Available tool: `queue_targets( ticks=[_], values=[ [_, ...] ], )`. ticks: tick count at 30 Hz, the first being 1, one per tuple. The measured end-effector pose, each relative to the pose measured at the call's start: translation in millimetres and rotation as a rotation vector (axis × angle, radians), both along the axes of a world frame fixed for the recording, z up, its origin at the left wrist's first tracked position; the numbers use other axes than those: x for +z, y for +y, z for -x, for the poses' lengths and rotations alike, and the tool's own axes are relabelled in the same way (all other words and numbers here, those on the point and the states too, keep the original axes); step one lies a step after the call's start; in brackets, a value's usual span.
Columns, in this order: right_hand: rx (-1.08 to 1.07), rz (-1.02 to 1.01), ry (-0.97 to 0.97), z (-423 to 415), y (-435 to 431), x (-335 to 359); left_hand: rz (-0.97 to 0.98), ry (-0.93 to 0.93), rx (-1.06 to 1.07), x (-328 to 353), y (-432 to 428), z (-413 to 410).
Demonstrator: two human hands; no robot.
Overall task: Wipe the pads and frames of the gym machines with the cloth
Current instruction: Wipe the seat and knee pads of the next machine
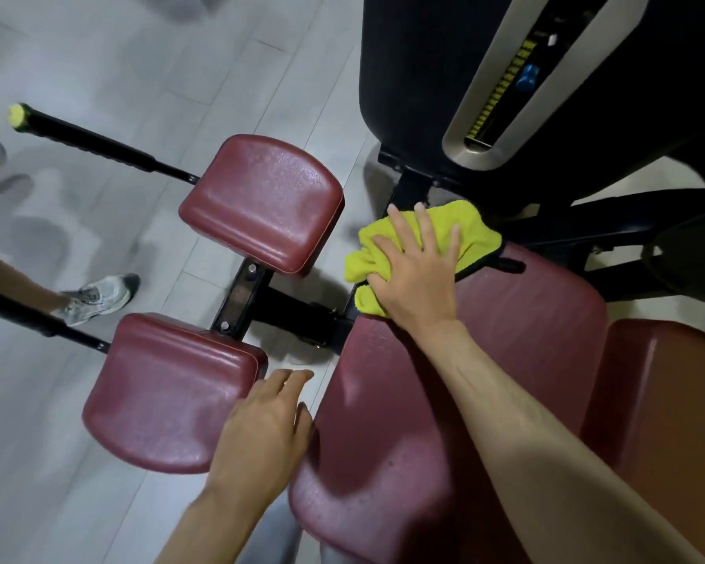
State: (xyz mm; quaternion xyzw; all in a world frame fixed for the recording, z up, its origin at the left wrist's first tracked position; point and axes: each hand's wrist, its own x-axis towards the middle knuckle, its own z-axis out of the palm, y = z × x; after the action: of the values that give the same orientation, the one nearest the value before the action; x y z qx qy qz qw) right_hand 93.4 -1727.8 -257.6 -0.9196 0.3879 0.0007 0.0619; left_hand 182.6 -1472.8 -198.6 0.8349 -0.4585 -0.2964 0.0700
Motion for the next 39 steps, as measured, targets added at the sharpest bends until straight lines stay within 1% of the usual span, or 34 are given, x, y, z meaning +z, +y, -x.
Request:
queue_targets(
  ticks=[4, 7, 10, 13, 15, 17, 18, 22, 24, 26, 27, 30, 33, 36, 39],
  values=[
    [0.096, -0.065, 0.057, 23.1, 79.7, 9.3, 0.013, -0.013, -0.047, 2.0, 12.5, -4.0],
    [0.091, -0.109, 0.09, 40.3, 154.7, 8.0, 0.02, -0.013, -0.072, 6.5, 22.8, -11.5],
    [0.092, -0.112, 0.141, 63.8, 230.9, 8.2, 0.029, -0.021, -0.078, 12.8, 36.8, -17.8],
    [0.084, -0.082, 0.159, 84.3, 272.5, 11.5, 0.059, -0.017, -0.063, 16.2, 56.7, -22.9],
    [0.106, -0.059, 0.171, 87.9, 268.5, 15.0, 0.069, -0.023, -0.063, 17.7, 71.4, -25.7],
    [0.128, -0.041, 0.188, 84.6, 244.7, 14.0, 0.073, -0.03, -0.07, 18.3, 84.9, -27.5],
    [0.106, -0.034, 0.186, 80.0, 227.6, 11.8, 0.071, -0.035, -0.074, 17.5, 91.1, -28.0],
    [-0.154, -0.009, 0.119, 41.8, 159.9, 2.7, 0.061, -0.043, -0.089, 7.7, 111.8, -31.9],
    [-0.232, -0.01, 0.118, 27.0, 151.0, 1.7, 0.048, -0.036, -0.093, 2.0, 116.5, -33.9],
    [-0.228, -0.018, 0.103, 27.3, 168.0, 4.2, 0.039, -0.029, -0.079, -1.1, 117.5, -35.2],
    [-0.19, -0.032, 0.099, 33.2, 185.4, 6.6, 0.04, -0.027, -0.073, -0.9, 116.4, -35.5],
    [-0.037, -0.074, 0.138, 63.9, 260.7, 13.7, 0.049, -0.021, -0.085, 3.6, 110.3, -32.2],
    [0.052, -0.072, 0.167, 105.4, 327.0, 14.5, 0.079, -0.014, -0.1, 8.8, 103.1, -26.4],
    [0.081, -0.05, 0.164, 128.9, 334.7, 15.3, 0.102, -0.013, -0.116, 10.6, 97.6, -22.1],
    [-0.041, -0.058, 0.123, 111.9, 300.2, 16.1, 0.104, -0.007, -0.122, 8.7, 94.8, -19.3]
  ],
)
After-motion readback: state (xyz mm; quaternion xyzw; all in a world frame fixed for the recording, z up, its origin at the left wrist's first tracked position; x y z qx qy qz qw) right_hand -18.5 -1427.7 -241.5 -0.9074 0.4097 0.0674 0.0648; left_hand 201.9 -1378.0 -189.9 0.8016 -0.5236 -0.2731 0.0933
